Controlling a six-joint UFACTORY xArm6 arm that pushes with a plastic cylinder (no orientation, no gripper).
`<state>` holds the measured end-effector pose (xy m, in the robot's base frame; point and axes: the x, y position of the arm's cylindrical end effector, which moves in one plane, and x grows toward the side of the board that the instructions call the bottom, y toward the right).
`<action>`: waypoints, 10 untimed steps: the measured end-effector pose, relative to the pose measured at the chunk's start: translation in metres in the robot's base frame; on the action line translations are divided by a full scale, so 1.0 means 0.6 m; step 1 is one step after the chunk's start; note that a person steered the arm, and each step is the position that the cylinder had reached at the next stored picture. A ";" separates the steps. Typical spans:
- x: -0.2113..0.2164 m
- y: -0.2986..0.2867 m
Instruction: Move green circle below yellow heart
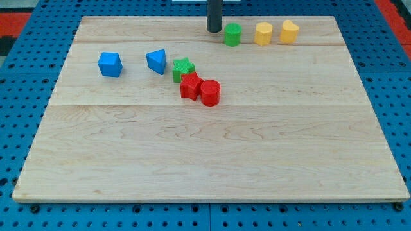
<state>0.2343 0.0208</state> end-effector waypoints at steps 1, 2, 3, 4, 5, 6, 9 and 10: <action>-0.004 0.020; -0.006 0.020; -0.011 0.020; -0.010 0.021; 0.037 0.083; 0.070 0.099; 0.140 0.336; 0.108 0.437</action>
